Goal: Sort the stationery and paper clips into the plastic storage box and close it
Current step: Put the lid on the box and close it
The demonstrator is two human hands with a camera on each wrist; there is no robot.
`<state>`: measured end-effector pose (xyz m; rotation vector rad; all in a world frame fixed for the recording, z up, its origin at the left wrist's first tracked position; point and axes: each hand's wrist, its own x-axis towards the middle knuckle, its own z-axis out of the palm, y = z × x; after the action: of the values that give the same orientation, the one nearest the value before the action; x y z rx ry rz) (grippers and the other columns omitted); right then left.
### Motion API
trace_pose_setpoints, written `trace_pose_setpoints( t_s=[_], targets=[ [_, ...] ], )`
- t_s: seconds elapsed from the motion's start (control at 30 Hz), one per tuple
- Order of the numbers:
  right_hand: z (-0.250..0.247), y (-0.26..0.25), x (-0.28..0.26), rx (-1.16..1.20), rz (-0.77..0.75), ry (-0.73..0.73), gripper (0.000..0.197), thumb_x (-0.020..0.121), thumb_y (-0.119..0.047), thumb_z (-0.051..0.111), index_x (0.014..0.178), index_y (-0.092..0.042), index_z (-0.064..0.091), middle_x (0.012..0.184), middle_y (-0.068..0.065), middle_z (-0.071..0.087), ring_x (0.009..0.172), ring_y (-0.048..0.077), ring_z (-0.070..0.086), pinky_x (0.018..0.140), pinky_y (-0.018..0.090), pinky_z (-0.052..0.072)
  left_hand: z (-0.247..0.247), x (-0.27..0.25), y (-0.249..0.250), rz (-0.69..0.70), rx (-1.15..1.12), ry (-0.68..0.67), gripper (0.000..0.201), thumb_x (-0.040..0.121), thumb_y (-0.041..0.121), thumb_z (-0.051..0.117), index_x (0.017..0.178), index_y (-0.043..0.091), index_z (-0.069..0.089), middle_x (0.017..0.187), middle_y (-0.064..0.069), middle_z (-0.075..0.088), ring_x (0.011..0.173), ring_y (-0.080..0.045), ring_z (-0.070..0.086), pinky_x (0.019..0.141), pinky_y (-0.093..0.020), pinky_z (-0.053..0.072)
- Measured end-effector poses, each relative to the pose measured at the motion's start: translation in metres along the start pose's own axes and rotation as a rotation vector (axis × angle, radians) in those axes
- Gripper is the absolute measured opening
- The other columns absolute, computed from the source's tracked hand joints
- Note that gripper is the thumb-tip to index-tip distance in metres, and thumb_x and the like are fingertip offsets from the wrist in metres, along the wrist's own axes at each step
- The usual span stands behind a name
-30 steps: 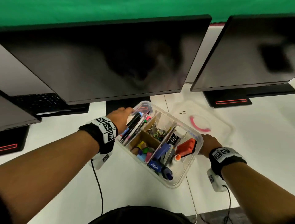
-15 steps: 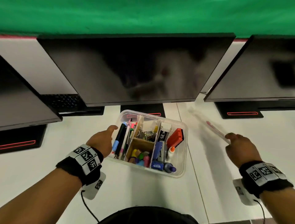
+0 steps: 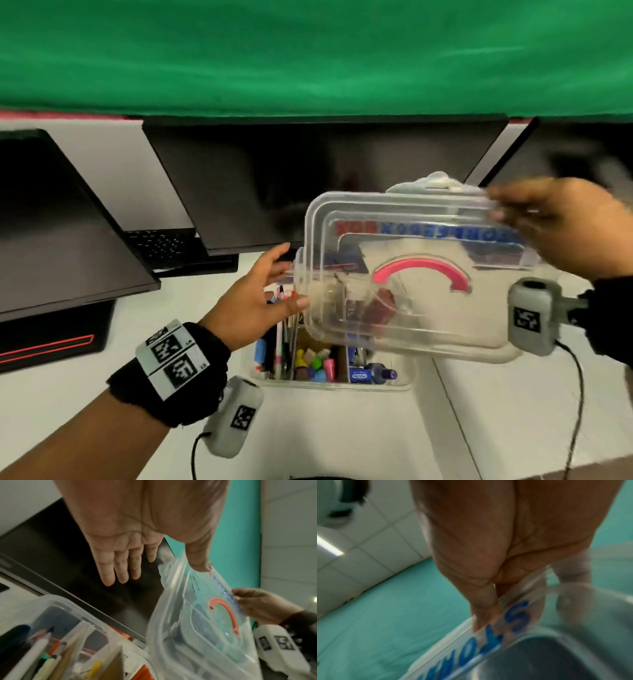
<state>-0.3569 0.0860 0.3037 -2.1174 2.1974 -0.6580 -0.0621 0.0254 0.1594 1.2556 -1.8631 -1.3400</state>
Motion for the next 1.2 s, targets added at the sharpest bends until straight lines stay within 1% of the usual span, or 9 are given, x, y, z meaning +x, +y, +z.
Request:
trace_pose_setpoints(
  t_s=[0.1, 0.2, 0.33, 0.53, 0.73, 0.83, 0.93, 1.1, 1.2],
  targets=[
    [0.057, 0.005, 0.023, 0.095, 0.083, -0.275, 0.027, 0.088, -0.014, 0.063, 0.115, -0.012, 0.068, 0.1, 0.001, 0.07, 0.081, -0.005, 0.058, 0.071, 0.006, 0.035, -0.006, 0.005, -0.002, 0.012, -0.172, 0.069, 0.04, 0.084, 0.014, 0.066, 0.109, 0.04, 0.048, 0.09, 0.01, 0.072, 0.082, 0.002, 0.069, 0.074, -0.016, 0.054],
    [0.112, 0.013, 0.036, 0.235, 0.177, -0.309, 0.026, 0.085, -0.016, 0.068, 0.11, -0.012, 0.07, 0.106, 0.008, 0.072, 0.093, 0.014, 0.064, 0.089, 0.02, 0.045, -0.016, 0.008, -0.023, -0.145, -0.381, 0.155, 0.016, 0.089, 0.001, 0.057, 0.085, 0.016, 0.055, 0.056, 0.004, 0.067, 0.053, -0.006, 0.064, 0.057, -0.022, 0.056],
    [0.157, 0.023, 0.03, 0.214, 0.286, -0.404, 0.047, 0.085, -0.022, 0.068, 0.13, -0.016, 0.056, 0.121, 0.013, 0.064, 0.108, 0.024, 0.06, 0.093, 0.023, 0.04, -0.02, 0.008, -0.055, -0.282, -0.515, 0.135, 0.014, 0.092, 0.003, 0.053, 0.081, 0.012, 0.054, 0.055, 0.0, 0.063, 0.051, -0.01, 0.061, 0.053, -0.022, 0.054],
    [0.184, 0.035, 0.002, 0.256, 0.431, -0.562, 0.072, 0.086, -0.024, 0.065, 0.145, -0.024, 0.024, 0.089, -0.003, 0.056, 0.069, 0.013, 0.055, 0.051, 0.018, 0.045, -0.01, 0.023, -0.077, -0.407, -0.578, 0.187, 0.007, 0.091, 0.002, 0.054, 0.088, 0.009, 0.053, 0.05, 0.0, 0.065, 0.044, -0.008, 0.06, 0.049, -0.018, 0.054],
    [0.177, 0.029, 0.008, 0.14, 0.361, -0.56, 0.077, 0.087, -0.025, 0.066, 0.149, -0.016, 0.021, 0.12, 0.011, 0.062, 0.111, 0.026, 0.057, 0.089, 0.023, 0.038, -0.007, 0.036, -0.074, -0.514, -0.343, 0.326, 0.034, 0.087, 0.013, 0.064, 0.116, 0.0, 0.05, 0.074, -0.009, 0.056, 0.057, -0.016, 0.054, 0.049, -0.022, 0.055],
    [0.174, 0.029, 0.007, 0.062, 0.403, -0.623, 0.074, 0.087, -0.031, 0.064, 0.148, -0.013, 0.025, 0.133, 0.012, 0.056, 0.118, 0.027, 0.055, 0.091, 0.026, 0.042, -0.016, 0.036, -0.07, -0.534, 0.231, 0.251, 0.05, 0.085, 0.041, 0.063, 0.121, 0.008, 0.053, 0.101, -0.007, 0.061, 0.066, -0.022, 0.063, 0.076, -0.031, 0.055],
    [0.177, 0.041, -0.004, -0.054, 0.433, -0.692, 0.071, 0.084, -0.029, 0.067, 0.144, -0.01, 0.034, 0.146, 0.01, 0.042, 0.128, 0.024, 0.047, 0.103, 0.029, 0.039, -0.018, 0.035, -0.079, -0.486, 0.68, 0.107, 0.058, 0.085, 0.052, 0.056, 0.126, 0.011, 0.053, 0.123, -0.008, 0.062, 0.104, -0.025, 0.063, 0.094, -0.032, 0.046],
    [0.189, 0.051, -0.012, 0.119, 0.544, -0.625, 0.065, 0.084, -0.007, 0.066, 0.142, -0.013, 0.039, 0.127, 0.015, 0.057, 0.09, 0.03, 0.065, 0.081, 0.04, 0.058, -0.012, 0.035, -0.087, -0.46, 0.691, 0.077, 0.055, 0.088, 0.046, 0.054, 0.131, 0.011, 0.049, 0.132, -0.007, 0.057, 0.121, -0.024, 0.053, 0.101, -0.032, 0.041],
    [0.193, 0.049, -0.011, 0.086, 0.548, -0.574, 0.057, 0.085, -0.007, 0.063, 0.138, -0.01, 0.043, 0.126, 0.015, 0.058, 0.104, 0.032, 0.063, 0.087, 0.041, 0.056, -0.009, 0.038, -0.084, -0.439, 0.719, 0.08, 0.056, 0.089, 0.046, 0.054, 0.131, 0.009, 0.049, 0.134, -0.009, 0.055, 0.123, -0.025, 0.051, 0.101, -0.033, 0.041]
  ],
)
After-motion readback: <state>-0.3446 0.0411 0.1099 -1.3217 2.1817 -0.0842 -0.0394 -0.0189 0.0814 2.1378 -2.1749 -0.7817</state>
